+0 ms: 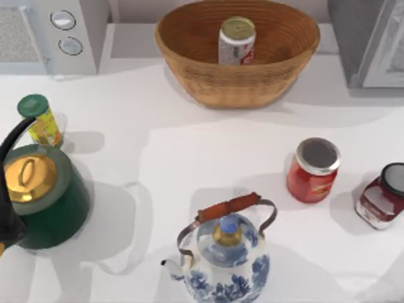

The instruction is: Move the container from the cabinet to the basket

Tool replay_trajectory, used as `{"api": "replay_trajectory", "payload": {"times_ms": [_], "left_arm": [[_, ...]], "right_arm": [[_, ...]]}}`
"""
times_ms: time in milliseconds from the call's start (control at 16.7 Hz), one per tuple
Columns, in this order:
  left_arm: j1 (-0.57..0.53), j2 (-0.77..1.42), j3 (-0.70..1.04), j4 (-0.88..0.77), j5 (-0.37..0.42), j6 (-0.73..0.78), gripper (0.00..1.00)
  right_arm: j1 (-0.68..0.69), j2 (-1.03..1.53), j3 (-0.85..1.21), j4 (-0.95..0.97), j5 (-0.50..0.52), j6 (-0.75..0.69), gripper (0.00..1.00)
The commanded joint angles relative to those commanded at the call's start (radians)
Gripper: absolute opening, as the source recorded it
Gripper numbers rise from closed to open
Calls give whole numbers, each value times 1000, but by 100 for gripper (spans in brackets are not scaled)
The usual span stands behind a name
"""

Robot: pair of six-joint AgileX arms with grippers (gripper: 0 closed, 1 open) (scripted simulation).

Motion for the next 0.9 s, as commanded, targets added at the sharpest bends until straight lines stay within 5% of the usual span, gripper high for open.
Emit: {"api": "replay_trajectory", "payload": {"times_ms": [240, 540, 900], "left_arm": [[0, 0, 0, 0, 0, 0, 100], [0, 0, 0, 0, 0, 0, 100], [0, 0, 0, 0, 0, 0, 100]], "right_arm": [[-176, 307, 77, 237, -220, 1, 100], [-238, 584, 165, 443, -464, -11, 100], [-236, 697, 208, 527, -578, -19, 100]]}}
